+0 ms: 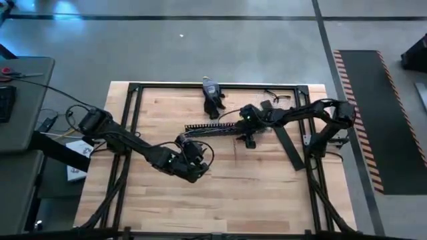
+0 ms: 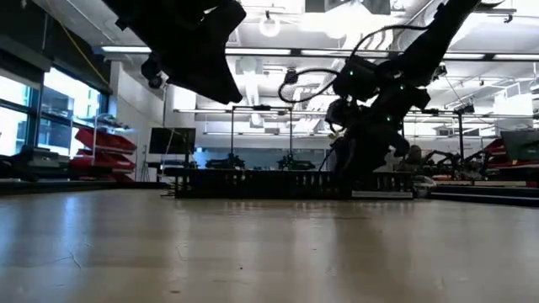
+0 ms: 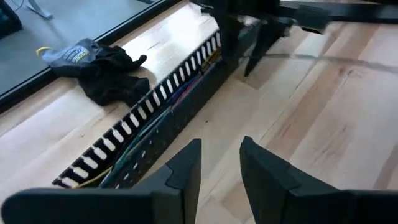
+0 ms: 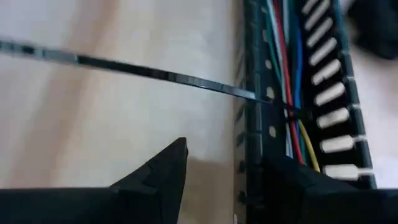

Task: Ziptie cables
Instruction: Move the black cable duct to the center of the table

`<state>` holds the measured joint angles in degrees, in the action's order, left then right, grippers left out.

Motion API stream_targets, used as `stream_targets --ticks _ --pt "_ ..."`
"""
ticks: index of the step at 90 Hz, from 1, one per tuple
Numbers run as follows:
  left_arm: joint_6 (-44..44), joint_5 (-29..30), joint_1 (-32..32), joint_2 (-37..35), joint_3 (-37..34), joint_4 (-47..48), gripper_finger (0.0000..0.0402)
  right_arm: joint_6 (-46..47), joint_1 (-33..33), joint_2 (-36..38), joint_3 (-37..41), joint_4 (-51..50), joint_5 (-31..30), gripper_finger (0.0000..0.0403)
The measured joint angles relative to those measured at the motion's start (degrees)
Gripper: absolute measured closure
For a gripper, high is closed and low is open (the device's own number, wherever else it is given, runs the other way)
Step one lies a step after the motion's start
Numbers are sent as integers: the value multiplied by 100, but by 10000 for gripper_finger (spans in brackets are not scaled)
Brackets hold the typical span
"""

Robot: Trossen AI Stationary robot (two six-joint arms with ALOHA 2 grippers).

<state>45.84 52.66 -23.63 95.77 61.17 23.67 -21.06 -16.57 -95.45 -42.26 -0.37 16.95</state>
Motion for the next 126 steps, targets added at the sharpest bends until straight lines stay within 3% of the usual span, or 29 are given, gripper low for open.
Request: stream_targets --ticks 32,54,73,96,105,117,126 --pt "37 17 -24 0 0 -139 310 721 1437 -58 0 590 -451 253" --pt "39 20 -86 0 0 -270 310 646 1823 -15 -12 838 -451 253" --pt "40 -69 -62 0 76 -308 311 774 1980 502 -293 627 -456 253" --pt "-895 -1830 1134 0 133 -215 342 1783 2051 1675 -20 -643 -1164 254" --pt "-1661 -2262 1866 0 133 -334 360 2157 2217 2127 425 -675 -1530 254" --pt "-2583 -3651 2917 165 139 -452 384 2621 2378 2625 854 -687 -1737 254" --pt "-2994 -4288 3449 384 127 -379 398 2820 2463 2937 1003 -751 -1781 254"
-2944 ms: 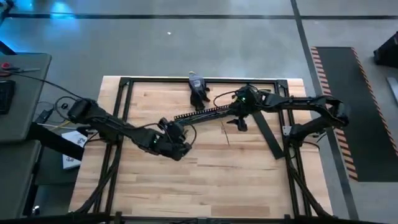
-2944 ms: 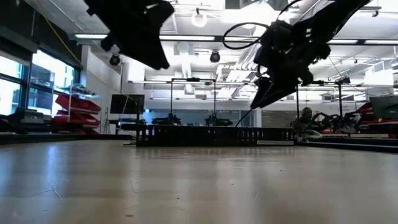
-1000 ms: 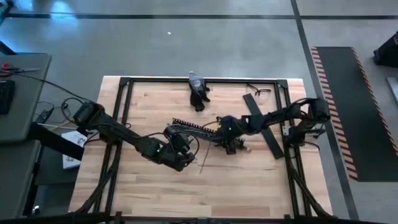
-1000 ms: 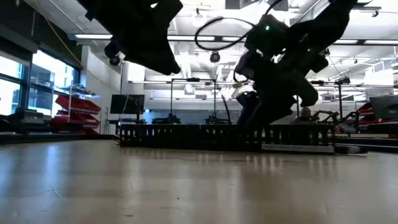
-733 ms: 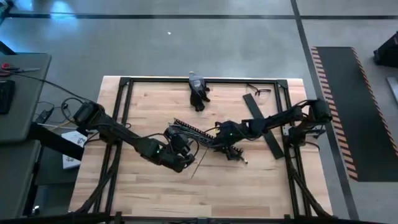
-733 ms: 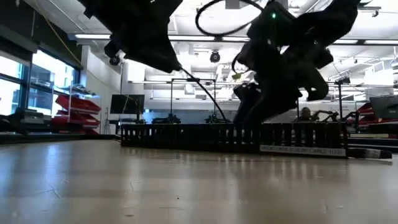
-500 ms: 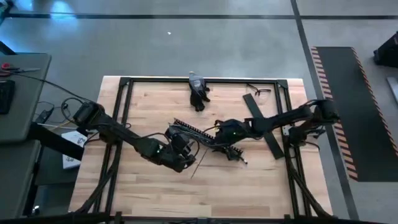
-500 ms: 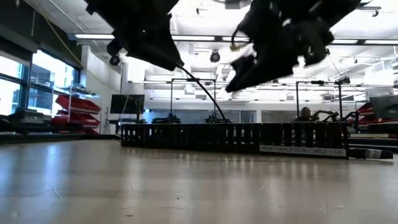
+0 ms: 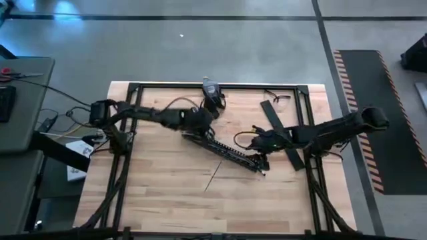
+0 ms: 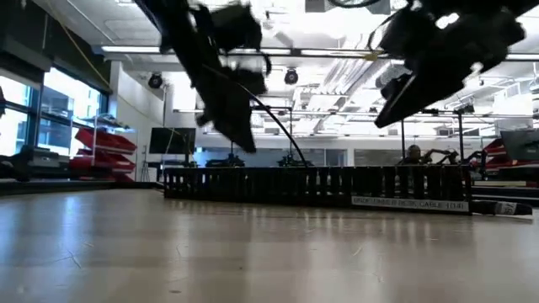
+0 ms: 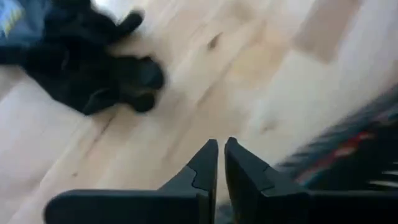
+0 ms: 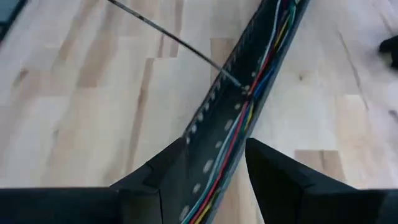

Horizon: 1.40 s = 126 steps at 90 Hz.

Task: Ziptie cables
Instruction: Move the black cable duct to the center of the table, then close the black cable duct

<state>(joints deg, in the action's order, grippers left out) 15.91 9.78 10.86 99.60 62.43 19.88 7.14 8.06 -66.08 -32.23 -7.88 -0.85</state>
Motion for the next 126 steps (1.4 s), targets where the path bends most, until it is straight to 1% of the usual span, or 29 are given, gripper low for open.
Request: stream_targets --ticks 10,21,29,41,48,54,61,72,77,83,90,95,101,107,117,126 --pt "-291 -731 252 235 7 -15 400 39 61 243 140 -89 -58 254" --pt "-262 -1207 240 491 4 45 399 56 86 443 162 -220 -62 254" --pt "-249 -1441 80 594 9 170 399 56 107 532 164 -275 -65 254" --pt "-36 -1366 -319 555 -3 421 399 56 107 599 164 -267 -65 254" --pt "45 -1156 -557 426 7 522 399 99 107 621 164 -256 -67 254" --pt "83 -822 -756 364 7 600 399 215 107 621 164 -254 -122 254" --pt "192 -356 -947 215 0 658 399 355 106 622 164 -251 -371 254" --pt "481 467 -1146 -248 7 695 399 769 -51 658 160 -281 -804 254" --pt "643 750 -1225 -472 7 739 399 801 -169 656 104 -350 -997 254" --pt "840 1043 -1331 -752 7 742 399 840 -360 656 3 -557 -1319 254" --pt "1002 1351 -1485 -1029 -4 733 399 1364 -711 656 -109 -1084 -1876 252" --pt "1068 1512 -1598 -1177 -94 715 399 1644 -1032 655 -129 -1542 -2043 247" --pt "1135 1700 -1707 -1281 -204 748 399 1819 -1481 649 -129 -1924 -2033 233" --pt "1196 1938 -1807 -1340 -315 716 399 1834 -1937 649 -131 -2103 -1898 212" --pt "1183 2266 -1917 -1337 -562 525 399 1800 -2649 609 -135 -2134 -1761 166" --pt "1048 2335 -1952 -1332 -760 220 399 1786 -3129 426 -86 -2112 -1808 124"
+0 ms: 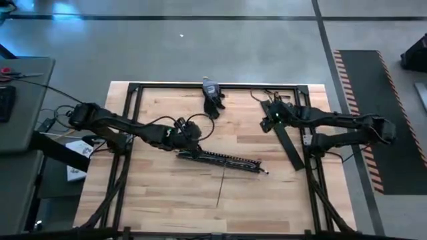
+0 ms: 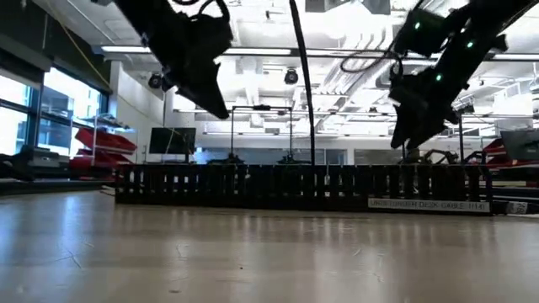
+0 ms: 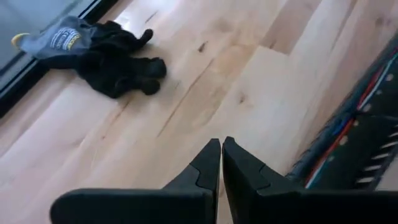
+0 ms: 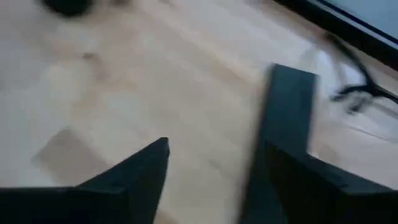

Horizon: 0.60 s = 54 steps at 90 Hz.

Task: Ziptie cables
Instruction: Close the black cable duct

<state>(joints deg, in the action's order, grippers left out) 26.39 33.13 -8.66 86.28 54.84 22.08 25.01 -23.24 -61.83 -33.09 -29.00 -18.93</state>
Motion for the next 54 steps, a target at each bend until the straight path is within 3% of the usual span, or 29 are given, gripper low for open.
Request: stream_targets --ticks 14,38,54 --pt "-103 12 -81 -2 -174 -260 399 -95 -330 -426 557 685 29 89" --pt "-144 -143 -207 -2 -167 -526 399 -42 -856 -993 1563 3015 -117 84" --pt "-146 -334 -230 -2 -165 -832 399 25 -875 -1141 2011 3670 -743 84"
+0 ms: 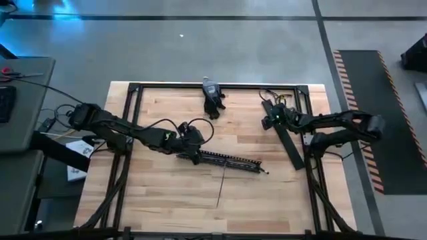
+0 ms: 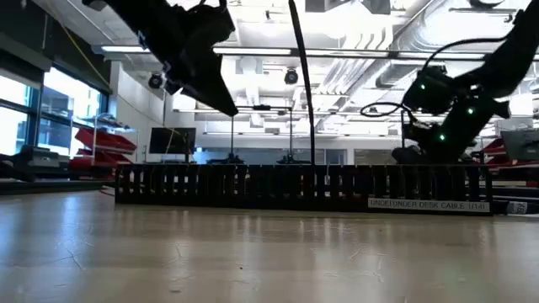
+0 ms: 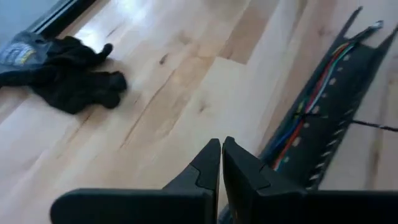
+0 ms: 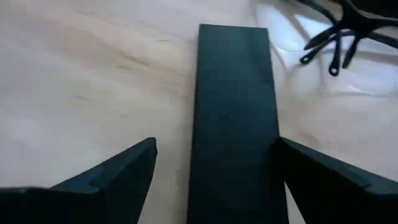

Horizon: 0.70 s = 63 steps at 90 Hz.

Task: Ziptie cables
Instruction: Close the black cable duct

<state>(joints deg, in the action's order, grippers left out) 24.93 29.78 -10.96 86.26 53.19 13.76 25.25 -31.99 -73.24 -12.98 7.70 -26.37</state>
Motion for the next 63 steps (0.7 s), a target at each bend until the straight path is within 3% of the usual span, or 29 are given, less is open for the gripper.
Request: stream_targets --ticks 18,33,46,63 --pt "-15 -105 0 0 0 -148 399 25 143 -11 260 613 -176 84" --pt "-117 -107 7 0 0 -170 399 -175 358 98 79 768 344 84" --pt "-120 -75 8 0 0 -173 399 -244 462 199 -10 453 -55 84" --pt "-151 -102 -2 -2 0 -172 399 -369 465 199 112 109 135 84"
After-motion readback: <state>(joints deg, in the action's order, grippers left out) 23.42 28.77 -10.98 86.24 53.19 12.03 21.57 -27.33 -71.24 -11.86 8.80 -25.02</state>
